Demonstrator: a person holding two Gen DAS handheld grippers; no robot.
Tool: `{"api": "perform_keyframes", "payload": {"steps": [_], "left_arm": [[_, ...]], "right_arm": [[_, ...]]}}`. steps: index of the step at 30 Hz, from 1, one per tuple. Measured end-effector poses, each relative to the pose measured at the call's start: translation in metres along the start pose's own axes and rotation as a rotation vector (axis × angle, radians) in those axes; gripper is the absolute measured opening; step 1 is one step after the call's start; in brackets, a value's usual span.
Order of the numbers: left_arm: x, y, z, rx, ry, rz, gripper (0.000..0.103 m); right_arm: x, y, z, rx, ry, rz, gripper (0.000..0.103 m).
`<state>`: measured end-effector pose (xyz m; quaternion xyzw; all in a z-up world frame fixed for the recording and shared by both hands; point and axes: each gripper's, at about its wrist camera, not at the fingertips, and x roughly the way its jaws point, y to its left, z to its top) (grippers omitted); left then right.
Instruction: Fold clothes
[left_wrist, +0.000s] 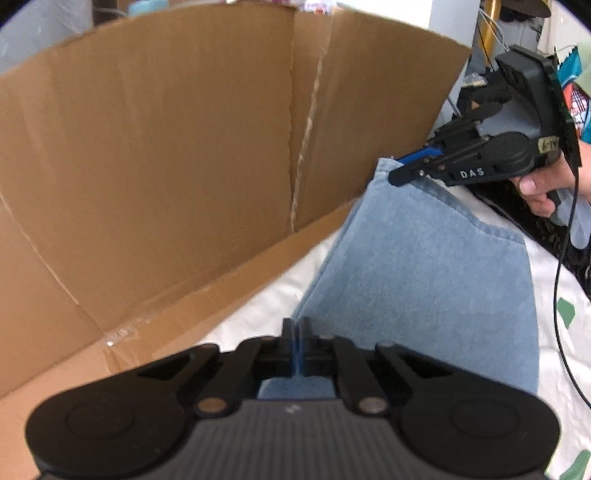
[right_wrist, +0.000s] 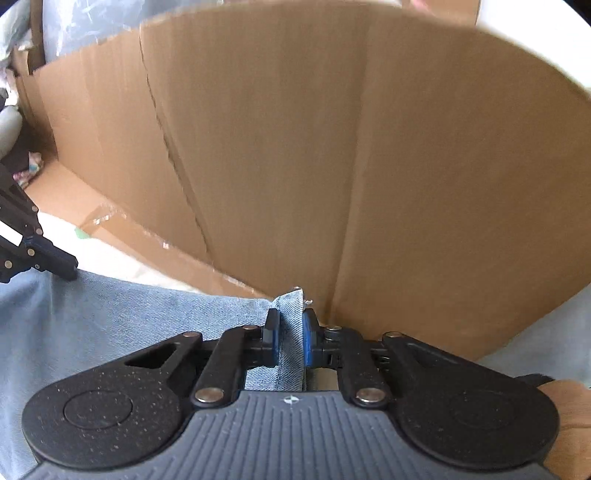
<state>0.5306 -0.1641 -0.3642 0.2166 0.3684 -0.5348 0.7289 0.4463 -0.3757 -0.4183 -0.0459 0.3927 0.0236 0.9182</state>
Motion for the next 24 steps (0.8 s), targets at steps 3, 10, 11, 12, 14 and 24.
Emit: {"api": "perform_keyframes", "payload": {"steps": [3, 10, 11, 12, 14, 24], "left_arm": [[0.003, 0.001, 0.000, 0.009, 0.004, 0.018, 0.001], [0.031, 0.005, -0.008, -0.029, 0.057, 0.018, 0.002], [0.033, 0.005, -0.008, -0.036, 0.058, 0.021, 0.003], [0.032, 0.005, -0.008, -0.043, 0.055, 0.024, 0.003], [0.031, 0.005, -0.007, -0.055, 0.051, 0.031, 0.008], [-0.001, -0.030, 0.012, 0.024, 0.031, 0.035, 0.033]], "right_arm": [[-0.004, -0.005, 0.006, 0.018, 0.003, 0.002, 0.010], [0.036, -0.007, 0.005, 0.051, 0.108, -0.011, 0.020], [0.037, -0.009, 0.006, 0.069, 0.115, -0.013, 0.024], [0.037, -0.011, 0.007, 0.087, 0.120, -0.016, 0.029], [0.030, -0.012, 0.008, 0.094, 0.117, -0.026, 0.032], [-0.041, -0.013, 0.003, 0.106, 0.068, -0.045, 0.039]]}}
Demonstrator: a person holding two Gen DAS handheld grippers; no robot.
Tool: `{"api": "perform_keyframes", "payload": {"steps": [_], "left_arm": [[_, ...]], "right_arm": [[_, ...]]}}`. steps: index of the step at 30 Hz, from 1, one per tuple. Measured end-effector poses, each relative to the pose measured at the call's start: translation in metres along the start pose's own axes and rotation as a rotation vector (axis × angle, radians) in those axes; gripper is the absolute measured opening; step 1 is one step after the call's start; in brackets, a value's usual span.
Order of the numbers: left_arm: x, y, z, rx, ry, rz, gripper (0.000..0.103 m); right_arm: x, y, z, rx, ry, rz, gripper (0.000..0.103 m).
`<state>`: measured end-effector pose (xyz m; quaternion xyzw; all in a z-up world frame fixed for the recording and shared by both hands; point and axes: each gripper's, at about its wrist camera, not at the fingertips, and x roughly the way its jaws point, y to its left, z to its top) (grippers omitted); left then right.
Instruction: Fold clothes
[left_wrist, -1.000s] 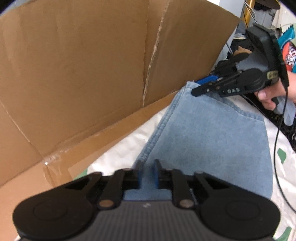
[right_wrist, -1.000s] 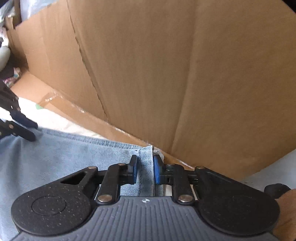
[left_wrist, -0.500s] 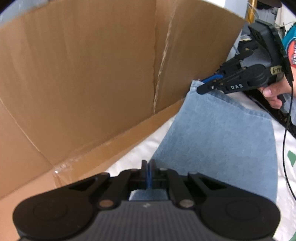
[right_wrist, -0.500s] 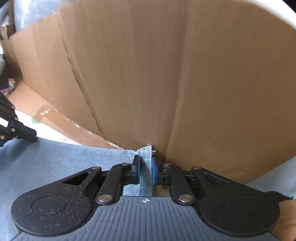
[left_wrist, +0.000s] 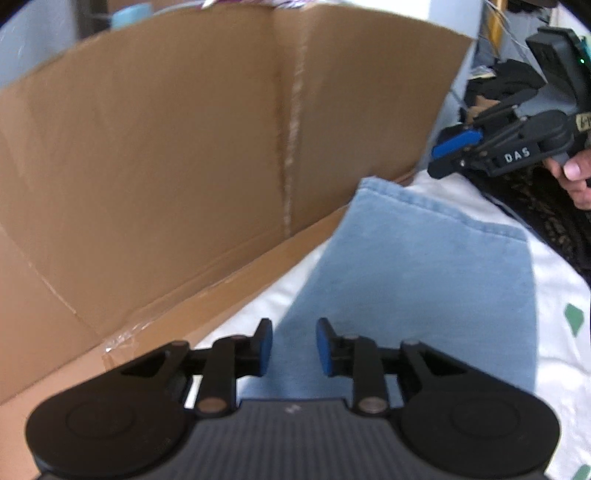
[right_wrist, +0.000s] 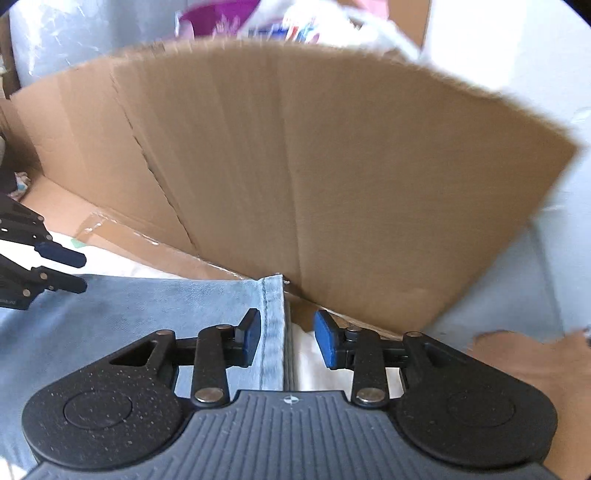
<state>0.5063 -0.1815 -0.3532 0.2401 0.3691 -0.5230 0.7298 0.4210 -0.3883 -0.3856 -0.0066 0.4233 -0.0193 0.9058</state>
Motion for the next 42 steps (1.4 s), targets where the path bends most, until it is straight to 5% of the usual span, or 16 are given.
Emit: {"api": "perform_keyframes", "payload": {"steps": [4, 21, 29, 42], "left_arm": [[-0.016, -0.018, 0.004, 0.014, -0.022, -0.010, 0.045], [-0.055, -0.092, 0.015, 0.164, 0.054, -0.092, 0.055], [-0.063, -0.120, 0.013, 0.198, 0.052, -0.136, 0.069], [-0.046, -0.153, 0.000, 0.192, 0.081, -0.162, 0.069]], "right_arm": [[-0.020, 0.003, -0.011, 0.011, 0.004, -0.015, 0.039], [-0.105, 0.007, -0.070, 0.065, -0.087, 0.018, 0.046], [-0.128, 0.002, -0.107, 0.123, -0.076, 0.004, 0.046], [-0.128, 0.012, -0.145, 0.168, -0.013, 0.063, 0.046]]}}
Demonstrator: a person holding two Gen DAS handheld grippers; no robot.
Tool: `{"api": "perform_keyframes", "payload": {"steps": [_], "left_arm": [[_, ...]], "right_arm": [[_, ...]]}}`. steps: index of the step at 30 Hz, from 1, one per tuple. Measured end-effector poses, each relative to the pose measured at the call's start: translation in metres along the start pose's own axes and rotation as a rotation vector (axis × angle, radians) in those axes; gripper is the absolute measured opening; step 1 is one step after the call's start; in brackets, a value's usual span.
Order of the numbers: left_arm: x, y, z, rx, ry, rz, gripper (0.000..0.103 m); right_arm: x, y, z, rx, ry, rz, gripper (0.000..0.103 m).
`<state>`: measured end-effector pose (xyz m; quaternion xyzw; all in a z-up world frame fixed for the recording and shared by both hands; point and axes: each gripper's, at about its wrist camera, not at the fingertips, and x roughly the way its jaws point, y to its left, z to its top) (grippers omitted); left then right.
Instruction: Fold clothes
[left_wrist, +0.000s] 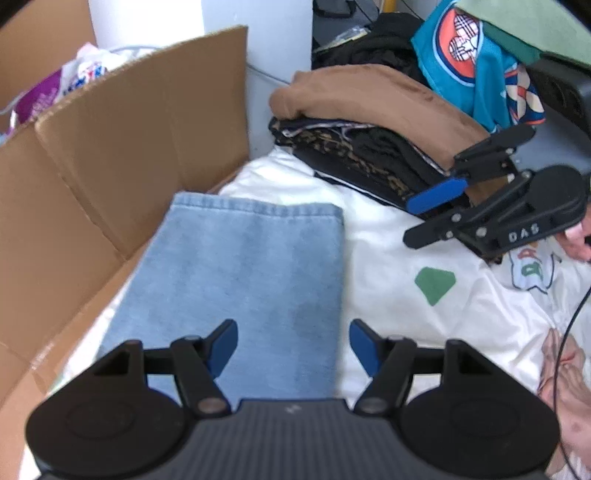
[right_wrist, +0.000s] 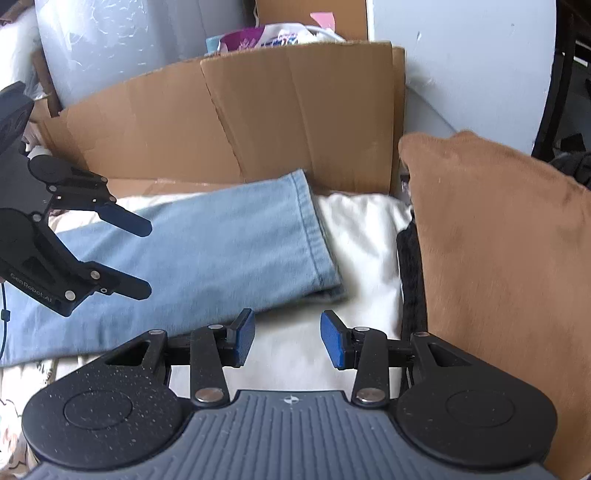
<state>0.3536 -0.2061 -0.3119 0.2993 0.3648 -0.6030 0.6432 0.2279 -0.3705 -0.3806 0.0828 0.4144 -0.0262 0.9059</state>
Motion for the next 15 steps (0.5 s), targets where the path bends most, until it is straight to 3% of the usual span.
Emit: {"api": "perform_keyframes", "payload": {"steps": [8, 15], "left_arm": [[0.032, -0.019, -0.012, -0.015, 0.051, 0.013, 0.069], [0.065, -0.031, -0.024, 0.034, 0.089, 0.138, 0.069]], "right_arm": [[0.018, 0.002, -0.019, 0.034, 0.054, 0.019, 0.046], [0.029, 0.002, -0.024, 0.043, 0.069, 0.035, 0.046]]}}
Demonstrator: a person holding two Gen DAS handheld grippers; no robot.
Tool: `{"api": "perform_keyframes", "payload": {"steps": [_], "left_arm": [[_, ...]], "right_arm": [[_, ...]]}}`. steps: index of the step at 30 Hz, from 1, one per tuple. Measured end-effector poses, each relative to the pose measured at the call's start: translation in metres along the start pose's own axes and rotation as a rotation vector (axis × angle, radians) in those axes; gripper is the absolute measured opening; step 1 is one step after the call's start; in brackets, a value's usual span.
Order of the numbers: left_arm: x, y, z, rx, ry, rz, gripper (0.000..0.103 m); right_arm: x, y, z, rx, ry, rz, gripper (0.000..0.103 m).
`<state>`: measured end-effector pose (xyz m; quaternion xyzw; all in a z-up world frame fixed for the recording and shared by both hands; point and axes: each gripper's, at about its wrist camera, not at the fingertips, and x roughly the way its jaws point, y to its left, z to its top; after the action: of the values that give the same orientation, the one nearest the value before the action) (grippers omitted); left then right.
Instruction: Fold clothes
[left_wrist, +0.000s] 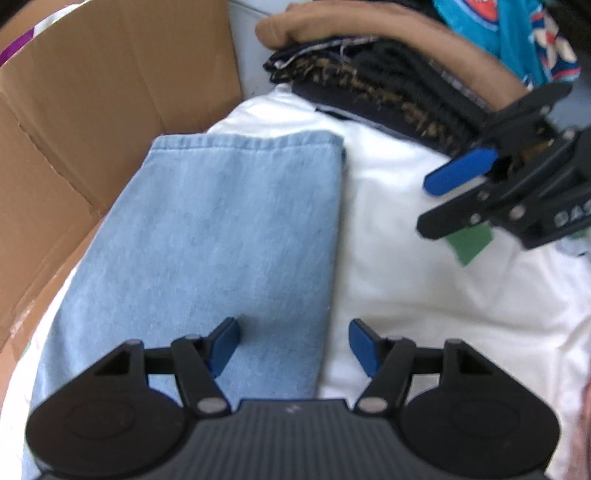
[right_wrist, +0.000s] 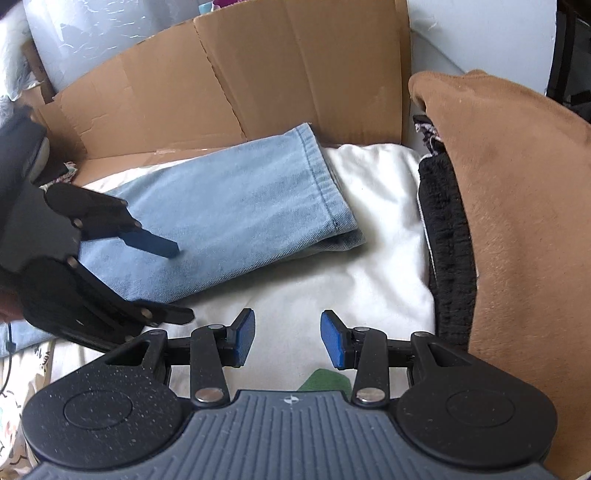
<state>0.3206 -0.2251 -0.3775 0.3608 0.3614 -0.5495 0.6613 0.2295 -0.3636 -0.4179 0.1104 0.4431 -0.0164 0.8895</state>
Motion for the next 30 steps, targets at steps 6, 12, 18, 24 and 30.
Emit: {"api": "perform_keyframes", "payload": {"steps": [6, 12, 18, 24, 30], "left_arm": [[0.009, -0.003, -0.002, 0.035, -0.026, 0.061, 0.071], [-0.005, 0.002, 0.000, 0.100, -0.055, 0.073, 0.060], [-0.013, 0.012, 0.004, 0.096, -0.077, -0.003, 0.033], [-0.022, 0.026, 0.011, 0.041, -0.098, -0.060, 0.015], [-0.024, 0.044, 0.014, -0.054, -0.108, -0.116, 0.014]], "right_arm": [[0.006, 0.000, -0.003, 0.019, 0.005, 0.014, 0.046], [0.010, -0.003, 0.001, 0.037, 0.006, 0.036, 0.046], [0.016, -0.004, 0.010, 0.047, -0.017, 0.027, 0.046], [0.020, -0.007, 0.023, 0.044, -0.043, 0.025, 0.046], [0.033, -0.003, 0.035, 0.006, -0.046, 0.018, 0.046]]}}
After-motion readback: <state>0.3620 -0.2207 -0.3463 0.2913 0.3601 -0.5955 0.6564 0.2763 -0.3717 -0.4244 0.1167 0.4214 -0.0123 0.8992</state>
